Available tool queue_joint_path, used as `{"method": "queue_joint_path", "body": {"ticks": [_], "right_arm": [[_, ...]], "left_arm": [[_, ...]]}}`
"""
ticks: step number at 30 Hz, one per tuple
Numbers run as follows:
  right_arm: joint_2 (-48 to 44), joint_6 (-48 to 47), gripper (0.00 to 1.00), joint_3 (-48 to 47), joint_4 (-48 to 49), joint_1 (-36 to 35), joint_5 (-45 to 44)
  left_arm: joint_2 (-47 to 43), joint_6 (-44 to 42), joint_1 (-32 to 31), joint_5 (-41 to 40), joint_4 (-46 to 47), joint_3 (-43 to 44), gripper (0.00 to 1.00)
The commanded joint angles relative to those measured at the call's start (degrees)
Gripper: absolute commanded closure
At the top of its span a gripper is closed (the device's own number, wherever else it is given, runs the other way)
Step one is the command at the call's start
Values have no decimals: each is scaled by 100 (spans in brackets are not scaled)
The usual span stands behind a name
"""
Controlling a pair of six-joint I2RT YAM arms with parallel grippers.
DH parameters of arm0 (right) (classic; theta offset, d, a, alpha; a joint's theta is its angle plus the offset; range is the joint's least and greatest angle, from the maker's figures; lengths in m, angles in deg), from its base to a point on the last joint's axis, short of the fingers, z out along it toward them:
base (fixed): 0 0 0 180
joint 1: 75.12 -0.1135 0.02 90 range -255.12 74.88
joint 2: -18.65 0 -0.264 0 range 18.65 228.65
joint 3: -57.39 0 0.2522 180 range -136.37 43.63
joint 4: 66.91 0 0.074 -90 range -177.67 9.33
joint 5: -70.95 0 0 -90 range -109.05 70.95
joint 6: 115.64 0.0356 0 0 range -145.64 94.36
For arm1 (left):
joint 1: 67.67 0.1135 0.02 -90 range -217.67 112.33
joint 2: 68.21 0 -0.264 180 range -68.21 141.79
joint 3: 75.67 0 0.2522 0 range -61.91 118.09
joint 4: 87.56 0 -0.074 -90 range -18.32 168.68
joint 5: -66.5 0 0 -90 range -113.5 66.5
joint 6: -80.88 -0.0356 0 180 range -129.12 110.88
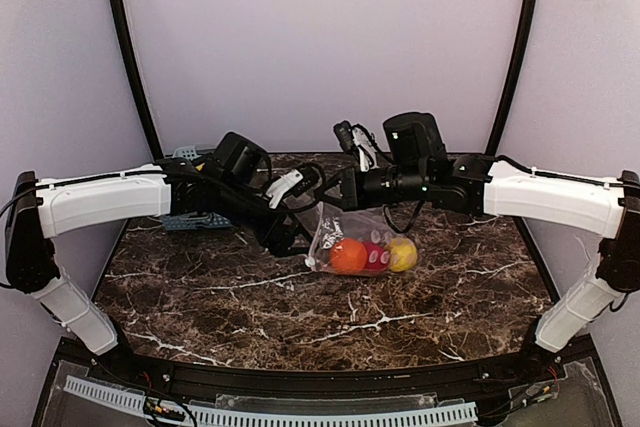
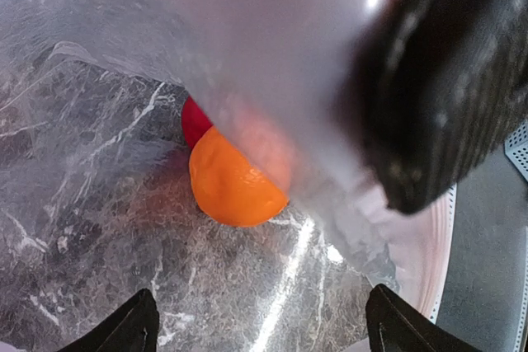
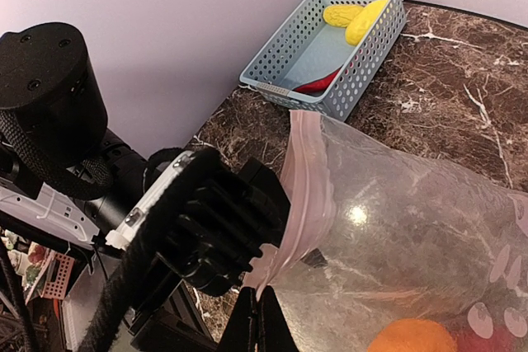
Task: Place the food in the zip-top bag and seal the zipper
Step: Place the fake fruit in the zipper food storage bag, then pick up the fake fruit from the bin.
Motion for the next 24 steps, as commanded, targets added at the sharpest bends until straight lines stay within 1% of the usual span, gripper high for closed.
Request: {"method": "queue_joint_path", "body": {"ticks": [1, 7, 11, 17, 19, 20, 23, 24], "right_arm": [[-135, -62, 100, -84, 173, -38, -2], [-144, -47, 100, -75, 178, -39, -16], [-152, -49, 100, -66, 183, -38, -36], [-148, -48, 100, -57, 178, -39, -53], [-149, -52, 100, -59, 170, -40, -63], [-148, -50, 100, -57, 169, -36, -63], [-149, -52, 100, -64, 183, -38, -54], [-149, -54, 100, -62, 185, -42, -54]], "left_arm": [[-98, -75, -22, 26, -138, 75, 12], [-249, -50, -23, -36, -1, -16, 13], [-499, -74, -23, -131, 190, -148, 13], [-1423, -43, -23, -397, 620, -350, 13], [-1614, -14, -23, -671, 565, -272, 13], [-1646, -23, -12, -948, 503, -204, 13], [-1634, -106, 70, -1503, 36, 190, 12], [-1617, -113, 189, -1560, -52, 260, 12]]}}
